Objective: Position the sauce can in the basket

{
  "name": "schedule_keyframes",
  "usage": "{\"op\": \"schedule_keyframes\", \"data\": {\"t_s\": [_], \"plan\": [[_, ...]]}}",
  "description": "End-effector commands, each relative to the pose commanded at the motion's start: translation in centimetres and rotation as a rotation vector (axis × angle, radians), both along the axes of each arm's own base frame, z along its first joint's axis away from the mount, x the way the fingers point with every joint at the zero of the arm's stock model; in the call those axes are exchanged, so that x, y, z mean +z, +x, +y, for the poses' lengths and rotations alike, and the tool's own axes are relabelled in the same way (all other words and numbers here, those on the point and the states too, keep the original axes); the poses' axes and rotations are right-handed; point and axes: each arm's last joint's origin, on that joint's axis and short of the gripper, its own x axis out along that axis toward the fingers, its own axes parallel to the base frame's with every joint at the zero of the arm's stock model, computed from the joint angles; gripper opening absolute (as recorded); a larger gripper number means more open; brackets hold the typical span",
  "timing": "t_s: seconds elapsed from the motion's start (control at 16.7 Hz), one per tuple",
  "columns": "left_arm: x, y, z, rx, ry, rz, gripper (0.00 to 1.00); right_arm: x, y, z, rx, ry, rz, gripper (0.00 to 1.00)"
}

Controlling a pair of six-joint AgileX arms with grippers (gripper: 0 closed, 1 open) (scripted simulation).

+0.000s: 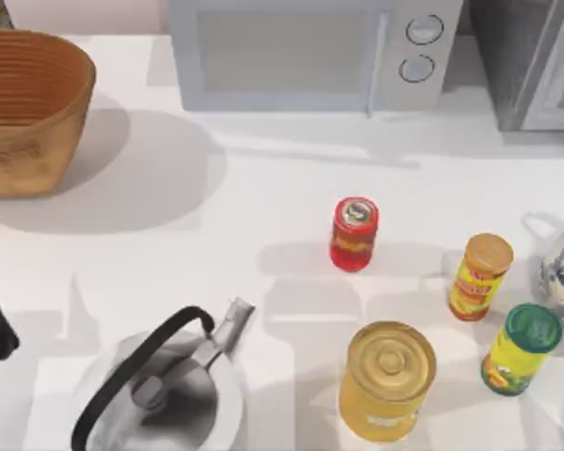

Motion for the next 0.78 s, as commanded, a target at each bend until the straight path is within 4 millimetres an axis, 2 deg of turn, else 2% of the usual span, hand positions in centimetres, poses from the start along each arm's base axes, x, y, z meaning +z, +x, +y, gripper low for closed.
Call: {"op": "schedule_keyframes", "data": {"t_s": [0.24, 0.48, 0.6, 0.78], "plan": [[0.5, 0.1, -0.1, -0.014, 0.005, -0.008, 1.0, 0.0, 0.0, 0.0, 0.0, 0.0, 0.0, 1.0], [3.1, 1.0, -0.5, -0.11, 0.023, -0.042, 1.0, 0.0, 0.0, 0.0, 0.0, 0.0, 0.0, 1.0], [4.6, 2.2, -1.0, -0.189, 0.029, -0.047, 1.0, 0.0, 0.0, 0.0, 0.0, 0.0, 0.0, 1.0], [6.1, 5.2, -2.0, -0.34, 0.027, -0.023, 1.0, 0.0, 0.0, 0.0, 0.0, 0.0, 0.0, 1.0]]}}
